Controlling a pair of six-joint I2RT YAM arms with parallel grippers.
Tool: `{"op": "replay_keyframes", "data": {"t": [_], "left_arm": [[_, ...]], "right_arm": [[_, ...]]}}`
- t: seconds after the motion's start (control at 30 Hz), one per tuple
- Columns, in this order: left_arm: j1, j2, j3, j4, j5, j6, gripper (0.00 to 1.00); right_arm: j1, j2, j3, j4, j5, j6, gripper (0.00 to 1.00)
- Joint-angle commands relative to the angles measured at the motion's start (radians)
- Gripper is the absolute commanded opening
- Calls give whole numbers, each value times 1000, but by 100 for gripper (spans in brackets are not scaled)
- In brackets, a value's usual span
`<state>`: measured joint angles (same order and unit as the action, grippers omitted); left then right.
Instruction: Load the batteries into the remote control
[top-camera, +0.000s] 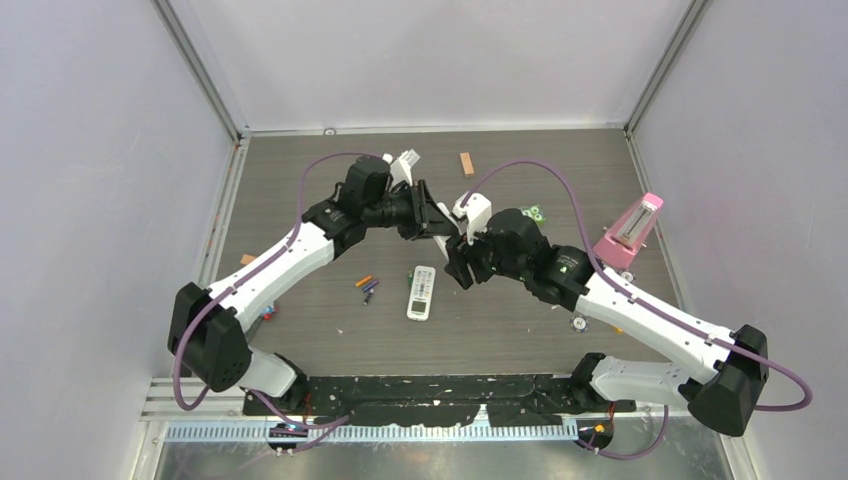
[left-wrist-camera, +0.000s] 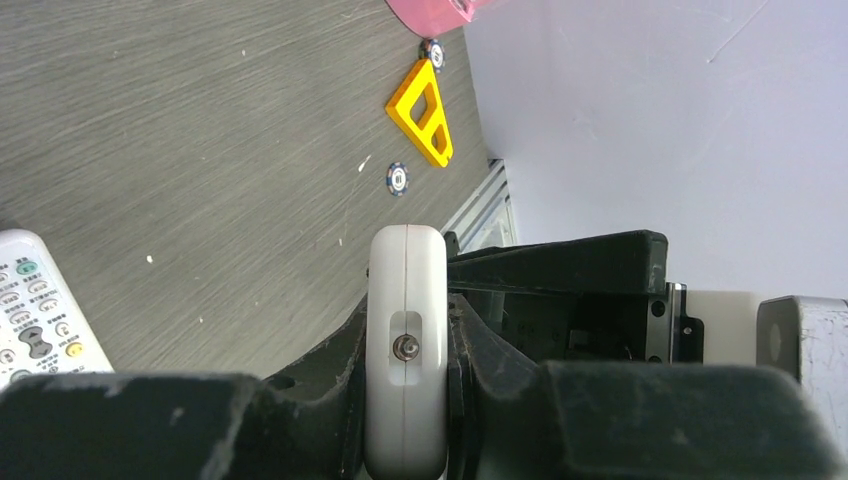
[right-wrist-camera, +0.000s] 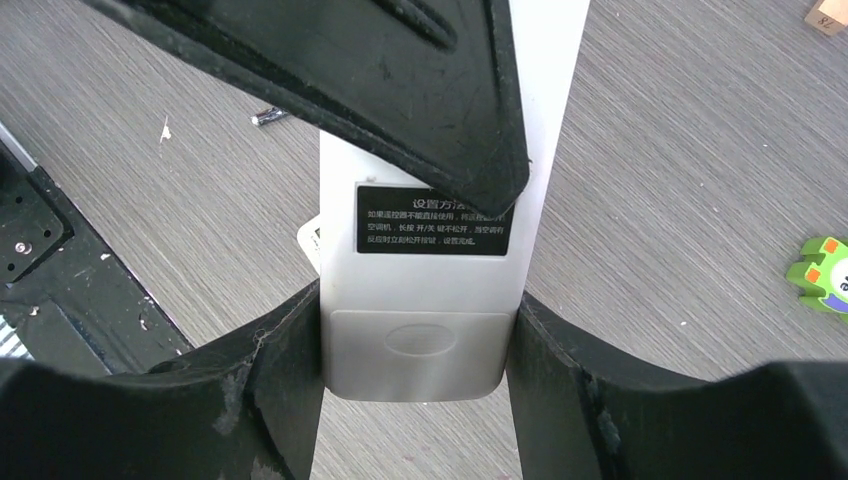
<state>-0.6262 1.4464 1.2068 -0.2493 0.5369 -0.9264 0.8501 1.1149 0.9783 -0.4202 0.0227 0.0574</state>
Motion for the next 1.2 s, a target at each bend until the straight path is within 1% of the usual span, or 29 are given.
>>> {"op": "replay_keyframes", "data": {"t": [0.0,0.03,0.07,0.1,0.17,0.2,0.23,0.3,0.37,0.47,0.63,0.73,0.83,0.93,1.03,1.07,1.13,1.17], "left_arm": [[22,-57,-34,38,45,-14,0],[24,-64,-41,51,43,-14,0],[28,-70,-47,60,42,-15,0],[31,-80,-52,68,38,-17,0],[37,-101,-66,99,34,-18,0],[39,-119,-75,120,31,-19,0],[41,-134,-84,134,25,-23,0],[42,-163,-102,172,22,-31,0],[44,-191,-118,202,20,-38,0],[47,-231,-135,237,18,-49,0],[49,-306,-194,343,4,-85,0],[50,-361,-234,400,-24,-118,0],[51,-396,-271,451,-46,-172,0],[53,-424,-296,494,-66,-232,0],[54,-446,-324,545,-84,-286,0],[53,-451,-332,560,-89,-300,0],[54,-458,-345,591,-99,-329,0],[53,-460,-347,603,-100,-337,0]], "right_arm": [[3,-27,9,78,60,29,60],[3,-35,1,83,60,40,71],[3,-55,-3,97,55,69,78],[3,-68,-12,104,47,85,89],[3,-110,-28,132,31,141,98],[2,-139,-43,158,24,183,99],[3,-154,-51,174,9,209,96],[2,-193,-74,217,-5,289,95],[1,-235,-95,276,-7,412,95],[0,-261,-124,332,-7,524,95],[0,-296,-160,409,19,724,95],[0,-309,-210,492,43,836,95],[0,-316,-244,541,55,907,96],[0,-317,-282,628,54,956,99],[0,-318,-308,716,50,998,90],[0,-318,-311,727,44,1003,85],[0,-313,-307,729,44,1013,78],[0,-309,-307,731,43,1025,77]]}}
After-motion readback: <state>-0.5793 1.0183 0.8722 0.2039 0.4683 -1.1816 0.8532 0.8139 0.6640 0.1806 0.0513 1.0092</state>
